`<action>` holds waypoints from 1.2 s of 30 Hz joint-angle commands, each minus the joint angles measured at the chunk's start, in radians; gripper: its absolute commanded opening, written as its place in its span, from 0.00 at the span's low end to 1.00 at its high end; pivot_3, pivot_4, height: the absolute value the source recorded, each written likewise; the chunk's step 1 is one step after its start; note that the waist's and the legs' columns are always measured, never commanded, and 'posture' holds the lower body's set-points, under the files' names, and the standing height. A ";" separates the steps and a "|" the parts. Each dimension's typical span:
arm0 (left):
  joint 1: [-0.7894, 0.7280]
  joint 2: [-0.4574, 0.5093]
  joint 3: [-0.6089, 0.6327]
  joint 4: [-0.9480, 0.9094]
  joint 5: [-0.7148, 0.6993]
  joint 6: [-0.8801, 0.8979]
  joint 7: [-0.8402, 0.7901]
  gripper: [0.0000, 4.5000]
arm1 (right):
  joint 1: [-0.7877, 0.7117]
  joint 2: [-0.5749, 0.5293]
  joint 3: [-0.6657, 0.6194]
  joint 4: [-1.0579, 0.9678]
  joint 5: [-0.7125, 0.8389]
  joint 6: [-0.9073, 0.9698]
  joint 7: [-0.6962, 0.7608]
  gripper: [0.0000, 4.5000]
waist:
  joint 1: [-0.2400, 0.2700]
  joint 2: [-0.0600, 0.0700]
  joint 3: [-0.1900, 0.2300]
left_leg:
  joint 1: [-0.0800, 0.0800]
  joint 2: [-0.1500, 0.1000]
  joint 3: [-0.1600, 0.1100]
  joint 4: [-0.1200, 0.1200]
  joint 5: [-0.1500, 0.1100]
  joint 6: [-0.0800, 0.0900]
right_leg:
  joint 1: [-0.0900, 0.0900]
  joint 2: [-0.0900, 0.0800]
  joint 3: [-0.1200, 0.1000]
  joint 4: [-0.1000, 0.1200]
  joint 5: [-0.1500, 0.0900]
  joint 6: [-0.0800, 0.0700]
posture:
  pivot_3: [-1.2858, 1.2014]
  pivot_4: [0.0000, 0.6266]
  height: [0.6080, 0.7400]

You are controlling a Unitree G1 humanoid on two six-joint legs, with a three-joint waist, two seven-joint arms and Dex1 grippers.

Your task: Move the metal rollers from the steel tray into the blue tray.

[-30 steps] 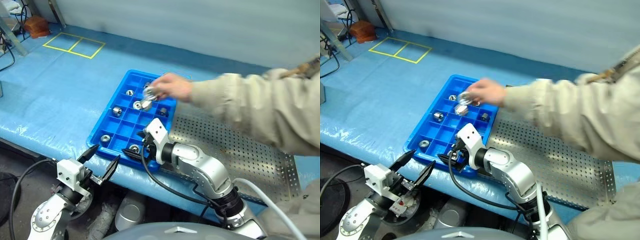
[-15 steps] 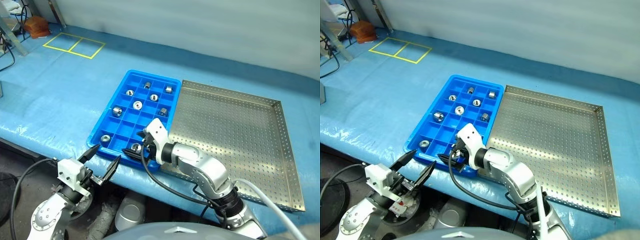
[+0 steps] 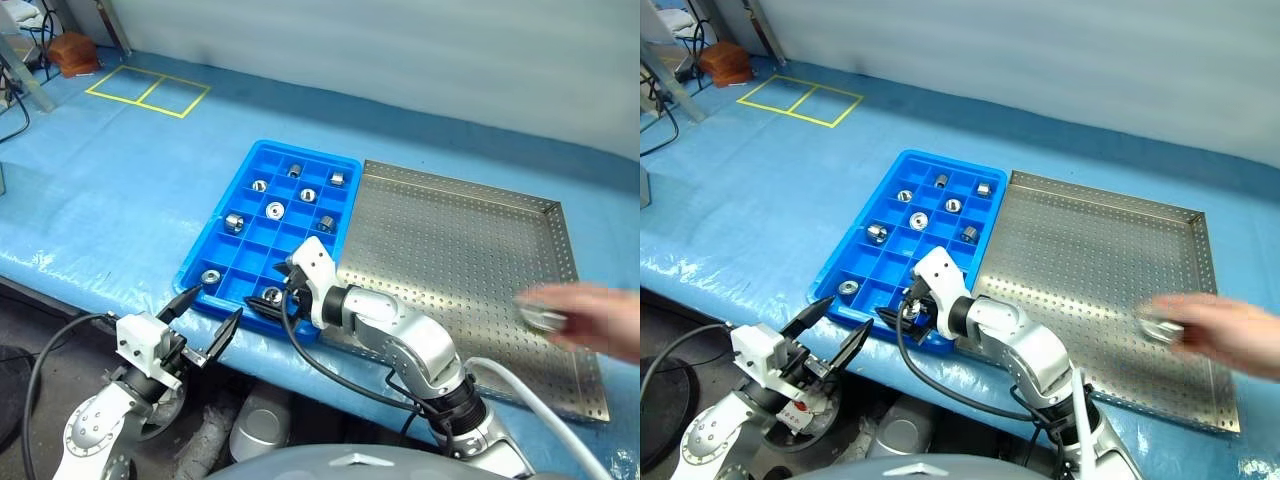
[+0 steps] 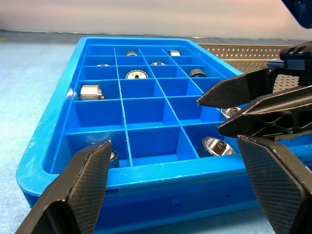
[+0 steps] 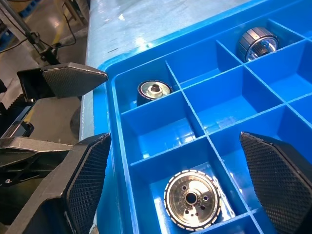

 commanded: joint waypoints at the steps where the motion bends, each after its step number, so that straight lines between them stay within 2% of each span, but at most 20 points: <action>1: -0.001 0.010 0.008 -0.002 -0.013 0.000 -0.011 1.00 | -0.001 0.011 -0.002 -0.043 0.008 -0.021 0.003 0.99 | 0.000 0.000 0.000 | 0.000 0.000 0.000 0.000 0.000 0.000 | 0.000 0.000 0.000 0.000 0.000 0.000 | 0.70 0.24 1.00; 36: -0.020 0.019 0.001 -0.001 -0.011 0.031 -0.025 1.00 | 0.006 0.015 -0.009 -0.049 0.008 -0.024 -0.012 0.99 | -0.008 0.001 -0.004 | 0.002 0.000 0.000 0.001 0.000 0.000 | 0.002 0.000 0.000 0.001 0.000 -0.001 | 0.69 0.24 1.00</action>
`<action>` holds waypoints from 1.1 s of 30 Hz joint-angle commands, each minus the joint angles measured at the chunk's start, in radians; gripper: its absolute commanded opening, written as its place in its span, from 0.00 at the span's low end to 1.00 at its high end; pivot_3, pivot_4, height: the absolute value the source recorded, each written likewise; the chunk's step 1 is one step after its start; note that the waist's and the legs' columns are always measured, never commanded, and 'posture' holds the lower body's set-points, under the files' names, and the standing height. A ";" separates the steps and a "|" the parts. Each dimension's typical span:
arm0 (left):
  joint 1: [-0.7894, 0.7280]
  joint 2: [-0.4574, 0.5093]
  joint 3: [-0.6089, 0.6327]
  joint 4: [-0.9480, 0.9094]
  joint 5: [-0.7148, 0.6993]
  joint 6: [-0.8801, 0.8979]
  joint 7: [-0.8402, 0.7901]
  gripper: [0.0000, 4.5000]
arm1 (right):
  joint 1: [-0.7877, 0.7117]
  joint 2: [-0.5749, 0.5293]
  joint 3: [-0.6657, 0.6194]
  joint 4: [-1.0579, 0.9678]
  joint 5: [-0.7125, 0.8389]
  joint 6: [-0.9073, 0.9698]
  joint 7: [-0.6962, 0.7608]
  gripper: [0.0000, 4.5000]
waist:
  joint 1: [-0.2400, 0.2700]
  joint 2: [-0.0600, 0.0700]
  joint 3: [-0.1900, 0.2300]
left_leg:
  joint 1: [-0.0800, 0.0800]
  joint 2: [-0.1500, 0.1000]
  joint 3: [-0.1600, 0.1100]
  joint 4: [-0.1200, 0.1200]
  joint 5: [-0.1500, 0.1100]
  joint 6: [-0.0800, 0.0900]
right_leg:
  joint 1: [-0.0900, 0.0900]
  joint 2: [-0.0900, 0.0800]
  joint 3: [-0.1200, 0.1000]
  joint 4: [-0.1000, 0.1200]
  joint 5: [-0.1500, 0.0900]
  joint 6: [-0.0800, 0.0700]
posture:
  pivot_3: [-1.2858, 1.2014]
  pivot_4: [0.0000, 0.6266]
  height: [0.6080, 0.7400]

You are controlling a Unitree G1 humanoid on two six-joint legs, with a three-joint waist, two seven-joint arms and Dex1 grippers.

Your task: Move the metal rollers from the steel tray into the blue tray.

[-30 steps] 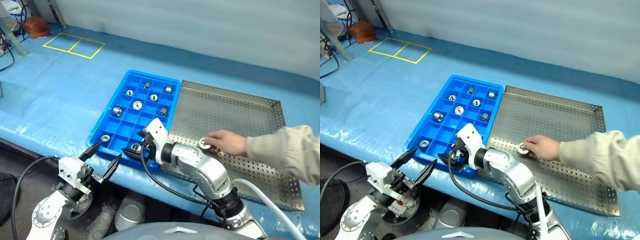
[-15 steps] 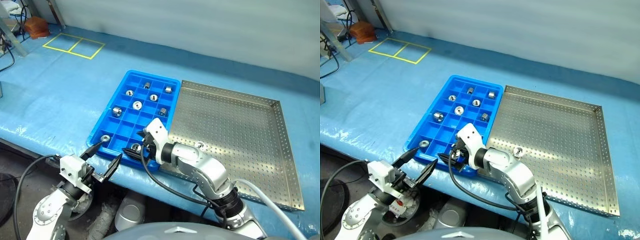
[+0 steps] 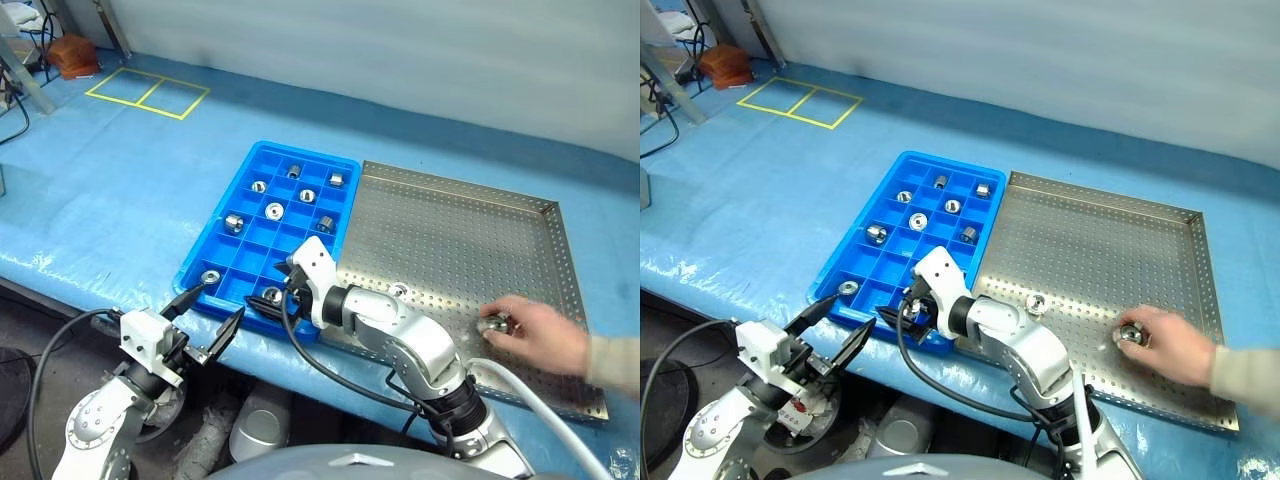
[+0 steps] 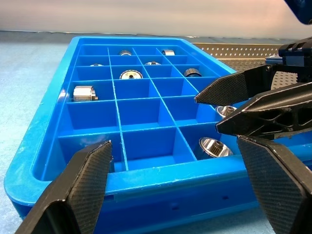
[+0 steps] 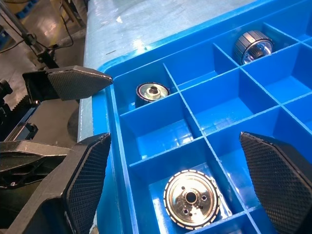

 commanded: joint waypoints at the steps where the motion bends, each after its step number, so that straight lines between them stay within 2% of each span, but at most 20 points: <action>1: 0.007 0.011 0.002 -0.019 -0.011 0.011 -0.003 1.00 | 0.003 0.015 -0.009 -0.047 0.009 -0.020 -0.004 0.99 | 0.000 0.000 0.000 | 0.000 0.000 0.000 0.000 0.000 0.000 | 0.000 0.000 0.000 0.000 0.000 0.000 | 0.69 0.24 1.00; 11: 0.001 0.018 0.022 -0.040 -0.044 0.018 -0.006 1.00 | 0.002 0.018 -0.020 -0.064 0.021 -0.029 0.003 0.99 | 0.000 0.000 -0.002 | 0.000 0.000 0.000 0.000 0.000 0.000 | 0.000 0.000 0.000 0.000 0.000 0.000 | 0.69 0.24 1.00; 16: -0.032 0.054 0.046 -0.083 -0.076 0.040 -0.009 1.00 | -0.013 0.020 -0.093 -0.120 0.084 -0.049 0.038 0.99 | 0.000 0.000 -0.002 | 0.000 0.000 -0.001 0.000 0.000 0.000 | 0.000 0.000 0.000 0.000 0.000 0.000 | 0.69 0.24 1.00; 22: -0.145 0.114 0.035 -0.096 -0.072 0.073 -0.017 1.00 | -0.021 -0.018 -0.168 -0.169 0.107 -0.065 0.041 0.99 | -0.007 0.000 -0.002 | 0.002 0.000 -0.001 0.001 0.000 0.000 | 0.002 0.000 0.000 0.000 0.000 -0.001 | 0.67 0.24 1.00; 29: -0.357 0.153 -0.041 -0.087 -0.066 0.196 -0.001 1.00 | 0.033 -0.058 -0.221 -0.256 0.096 -0.057 -0.021 0.99 | -0.056 0.001 -0.002 | 0.004 -0.001 -0.001 0.001 0.000 0.000 | 0.005 0.000 0.000 0.000 0.002 0.002 | 0.62 0.24 1.00; 33: -0.486 0.145 -0.093 -0.048 -0.057 0.277 0.026 1.00 | 0.088 -0.071 -0.250 -0.322 0.085 -0.047 -0.078 0.99 | -0.118 0.001 -0.002 | 0.010 -0.001 -0.002 0.000 0.000 0.000 | 0.012 0.000 0.000 -0.002 0.000 0.000 | 0.59 0.24 1.00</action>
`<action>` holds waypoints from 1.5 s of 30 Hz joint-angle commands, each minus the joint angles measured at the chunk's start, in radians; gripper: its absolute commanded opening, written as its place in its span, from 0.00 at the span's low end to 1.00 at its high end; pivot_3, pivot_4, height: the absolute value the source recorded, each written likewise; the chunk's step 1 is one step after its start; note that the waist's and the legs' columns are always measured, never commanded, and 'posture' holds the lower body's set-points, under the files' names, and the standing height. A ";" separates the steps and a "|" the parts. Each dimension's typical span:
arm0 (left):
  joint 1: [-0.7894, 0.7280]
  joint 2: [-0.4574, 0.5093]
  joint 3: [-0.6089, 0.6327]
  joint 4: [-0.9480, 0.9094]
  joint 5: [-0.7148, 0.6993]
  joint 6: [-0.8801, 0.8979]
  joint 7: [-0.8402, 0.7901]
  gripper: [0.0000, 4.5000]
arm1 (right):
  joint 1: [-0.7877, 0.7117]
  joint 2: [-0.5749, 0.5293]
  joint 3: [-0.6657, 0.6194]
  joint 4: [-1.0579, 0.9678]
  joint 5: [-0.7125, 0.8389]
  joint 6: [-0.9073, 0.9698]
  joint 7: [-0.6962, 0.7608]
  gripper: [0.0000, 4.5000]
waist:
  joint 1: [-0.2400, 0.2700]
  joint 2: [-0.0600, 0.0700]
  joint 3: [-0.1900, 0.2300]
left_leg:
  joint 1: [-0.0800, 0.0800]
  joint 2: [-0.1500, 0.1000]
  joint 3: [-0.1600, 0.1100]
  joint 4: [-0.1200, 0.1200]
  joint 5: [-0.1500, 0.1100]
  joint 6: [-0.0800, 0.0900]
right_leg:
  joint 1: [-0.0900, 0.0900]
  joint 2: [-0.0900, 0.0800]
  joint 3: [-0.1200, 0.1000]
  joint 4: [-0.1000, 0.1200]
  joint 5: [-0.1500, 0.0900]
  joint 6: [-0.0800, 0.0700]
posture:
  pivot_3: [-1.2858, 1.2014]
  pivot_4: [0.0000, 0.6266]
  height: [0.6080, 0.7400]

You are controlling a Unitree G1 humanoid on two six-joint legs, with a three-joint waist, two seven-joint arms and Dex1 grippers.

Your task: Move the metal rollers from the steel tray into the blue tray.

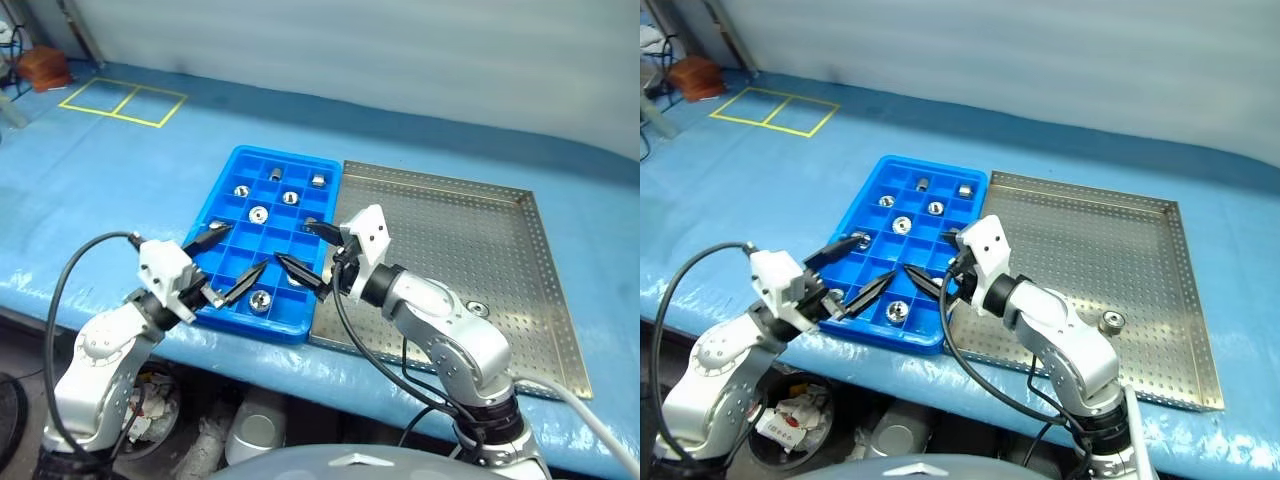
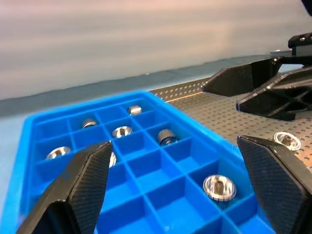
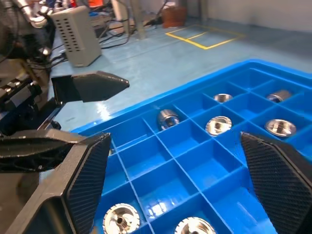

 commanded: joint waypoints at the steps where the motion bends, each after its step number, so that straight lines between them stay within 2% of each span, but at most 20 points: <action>1: -0.102 -0.010 -0.052 0.018 0.014 0.071 0.028 1.00 | 0.044 -0.007 -0.046 -0.099 -0.005 -0.005 -0.056 0.99 | -0.041 0.000 0.000 | 0.001 0.000 0.000 0.000 0.000 0.000 | 0.001 0.000 0.001 0.000 0.000 -0.001 | 0.58 0.24 1.00; 9: -0.366 -0.009 -0.229 0.158 0.046 0.187 -0.080 1.00 | 0.210 -0.029 -0.127 -0.238 -0.004 0.012 -0.167 0.99 | -0.194 0.000 0.000 | 0.004 -0.001 0.000 0.000 0.000 0.001 | 0.003 0.000 0.003 0.001 0.002 0.003 | 0.53 0.24 1.00; 14: -0.495 -0.016 -0.316 0.288 0.084 0.207 -0.171 1.00 | 0.292 -0.017 -0.150 -0.293 -0.007 0.019 -0.228 0.99 | -0.242 0.000 0.000 | 0.006 0.000 -0.001 -0.002 0.000 0.001 | 0.002 0.002 0.004 0.003 0.002 0.002 | 0.52 0.24 1.00; 20: -0.610 -0.027 -0.452 0.503 0.260 0.141 -0.227 1.00 | 0.430 0.016 -0.156 -0.348 -0.015 -0.008 -0.292 0.99 | -0.259 0.000 0.000 | 0.006 -0.001 0.000 -0.001 0.001 0.001 | 0.002 0.002 0.005 0.005 0.002 0.002 | 0.50 0.24 1.00; 27: -0.669 -0.047 -0.518 0.647 0.346 0.025 -0.342 1.00 | 0.524 0.006 -0.190 -0.381 -0.018 -0.037 -0.309 0.99 | -0.273 0.000 0.000 | 0.005 -0.001 0.003 -0.001 0.001 0.001 | 0.000 0.001 0.008 0.005 0.002 0.003 | 0.49 0.24 1.00; 38: -0.758 -0.129 -0.580 0.804 0.449 -0.063 -0.434 1.00 | 0.561 0.025 -0.198 -0.365 -0.022 -0.072 -0.324 0.99 | -0.281 0.000 0.000 | 0.005 -0.001 0.004 0.000 0.001 0.001 | 0.000 0.001 0.009 0.005 0.002 0.004 | 0.48 0.24 1.00; 45: -0.811 -0.148 -0.636 0.880 0.544 -0.114 -0.476 1.00 | 0.571 0.035 -0.188 -0.365 -0.034 -0.086 -0.335 0.99 | -0.287 0.000 0.000 | 0.005 -0.001 0.004 0.000 0.000 0.001 | 0.000 0.002 0.010 0.005 0.003 0.004 | 0.47 0.24 1.00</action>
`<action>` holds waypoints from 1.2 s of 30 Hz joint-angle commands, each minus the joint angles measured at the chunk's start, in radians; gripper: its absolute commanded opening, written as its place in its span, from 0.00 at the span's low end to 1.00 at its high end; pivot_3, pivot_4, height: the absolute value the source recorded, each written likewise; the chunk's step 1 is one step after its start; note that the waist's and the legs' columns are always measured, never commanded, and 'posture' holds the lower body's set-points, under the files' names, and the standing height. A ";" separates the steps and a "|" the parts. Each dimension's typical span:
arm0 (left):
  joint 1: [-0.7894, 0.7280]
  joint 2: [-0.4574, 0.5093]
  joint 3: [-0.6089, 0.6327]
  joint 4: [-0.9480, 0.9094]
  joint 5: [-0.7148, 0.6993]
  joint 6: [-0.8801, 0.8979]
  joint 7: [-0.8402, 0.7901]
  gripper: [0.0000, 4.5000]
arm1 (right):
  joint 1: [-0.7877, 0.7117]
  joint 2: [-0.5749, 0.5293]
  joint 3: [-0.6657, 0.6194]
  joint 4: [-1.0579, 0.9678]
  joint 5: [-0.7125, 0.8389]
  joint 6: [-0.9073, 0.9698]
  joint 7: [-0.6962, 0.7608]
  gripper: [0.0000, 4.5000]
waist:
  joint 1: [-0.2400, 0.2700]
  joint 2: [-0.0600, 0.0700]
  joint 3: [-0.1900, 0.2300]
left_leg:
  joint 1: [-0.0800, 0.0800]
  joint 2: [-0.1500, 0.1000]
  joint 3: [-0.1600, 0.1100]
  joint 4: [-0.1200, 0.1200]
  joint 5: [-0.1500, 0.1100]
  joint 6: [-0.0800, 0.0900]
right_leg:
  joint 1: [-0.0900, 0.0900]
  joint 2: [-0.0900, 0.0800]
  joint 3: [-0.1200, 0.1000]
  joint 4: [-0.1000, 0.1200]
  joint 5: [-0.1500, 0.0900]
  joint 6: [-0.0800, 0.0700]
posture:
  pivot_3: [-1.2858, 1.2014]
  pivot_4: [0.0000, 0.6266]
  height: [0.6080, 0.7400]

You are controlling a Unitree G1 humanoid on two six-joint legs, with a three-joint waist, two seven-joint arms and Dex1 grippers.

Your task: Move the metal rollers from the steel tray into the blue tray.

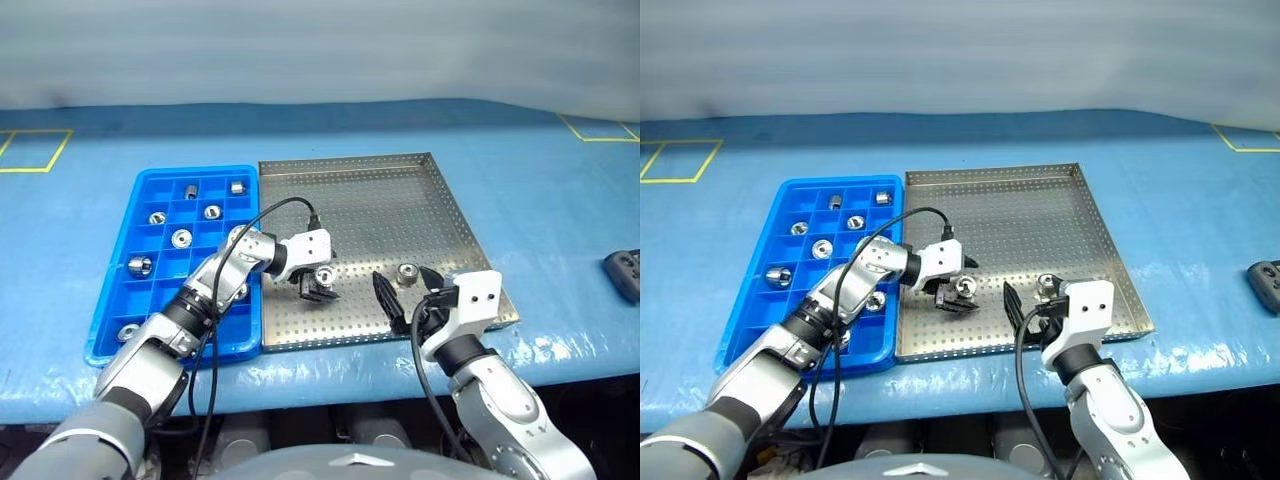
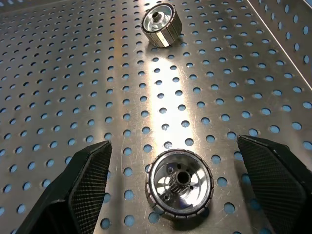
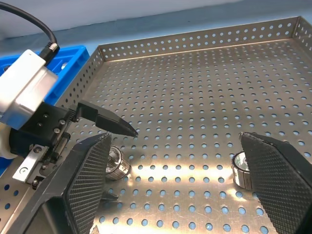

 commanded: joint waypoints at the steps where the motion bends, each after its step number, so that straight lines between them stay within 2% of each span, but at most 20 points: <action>1: -0.041 0.000 -0.020 0.015 0.049 -0.036 -0.027 1.00 | 0.006 0.009 0.003 -0.024 -0.005 -0.036 -0.008 0.99 | -0.001 0.000 0.000 | 0.000 0.000 0.000 0.000 0.000 0.000 | 0.000 0.000 0.000 0.000 0.000 0.000 | 0.47 0.24 1.00; 4: -0.050 0.006 -0.031 0.032 0.082 -0.056 -0.038 0.86 | 0.009 0.013 0.007 -0.024 -0.009 -0.044 -0.011 1.00 | -0.002 0.000 0.000 | 0.000 0.000 0.000 0.000 0.000 0.000 | 0.000 0.000 0.000 0.000 0.000 0.000 | 0.47 0.24 1.00; 10: -0.043 0.016 -0.019 0.023 0.103 -0.057 -0.055 0.42 | -0.002 0.024 0.016 -0.002 -0.016 -0.056 -0.007 1.00 | -0.003 0.000 0.000 | 0.000 0.000 0.000 0.000 0.000 0.000 | 0.000 0.000 0.000 0.000 0.000 0.000 | 0.48 0.24 1.00; 11: -0.040 0.020 -0.014 0.014 0.100 -0.054 -0.057 0.37 | -0.008 0.025 0.019 0.003 -0.015 -0.057 -0.005 1.00 | -0.002 0.000 0.000 | 0.000 0.000 0.000 0.000 0.000 0.000 | 0.000 0.000 0.000 0.000 0.000 0.000 | 0.48 0.24 1.00; 15: -0.015 0.026 0.045 -0.061 0.050 0.007 -0.038 0.38 | -0.032 0.020 0.033 0.016 -0.014 -0.053 0.003 1.00 | 0.000 0.000 0.000 | 0.000 0.000 0.000 0.000 0.000 0.000 | 0.000 0.000 0.000 0.000 0.000 0.000 | 0.50 0.24 1.00; 20: 0.055 0.022 0.184 -0.210 -0.010 0.147 0.085 0.38 | -0.085 -0.003 0.051 0.037 -0.005 -0.036 0.028 1.00 | 0.005 0.000 0.000 | 0.000 0.000 0.000 0.000 0.000 0.000 | 0.000 0.000 0.000 0.000 0.000 0.000 | 0.52 0.24 1.00; 26: 0.230 0.003 0.426 -0.480 -0.089 0.308 0.316 0.38 | -0.212 -0.043 0.078 0.099 0.012 0.004 0.078 1.00 | 0.019 0.000 0.000 | 0.000 0.001 -0.001 0.000 0.000 0.000 | 0.000 0.000 0.000 0.001 0.001 0.001 | 0.56 0.24 1.00; 32: 0.411 -0.005 0.587 -0.693 -0.097 0.398 0.513 0.38 | -0.347 -0.077 0.115 0.180 0.030 0.032 0.151 1.00 | 0.059 0.000 0.000 | 0.000 0.001 -0.002 0.000 0.000 0.000 | 0.000 0.000 -0.001 0.001 0.000 0.001 | 0.60 0.24 1.00; 36: 0.518 -0.030 0.637 -0.804 -0.080 0.443 0.629 0.38 | -0.445 -0.091 0.169 0.246 0.036 0.034 0.212 1.00 | 0.087 -0.001 0.000 | 0.000 0.000 -0.002 0.000 0.000 0.000 | 0.001 -0.001 -0.001 0.001 0.001 0.001 | 0.62 0.24 1.00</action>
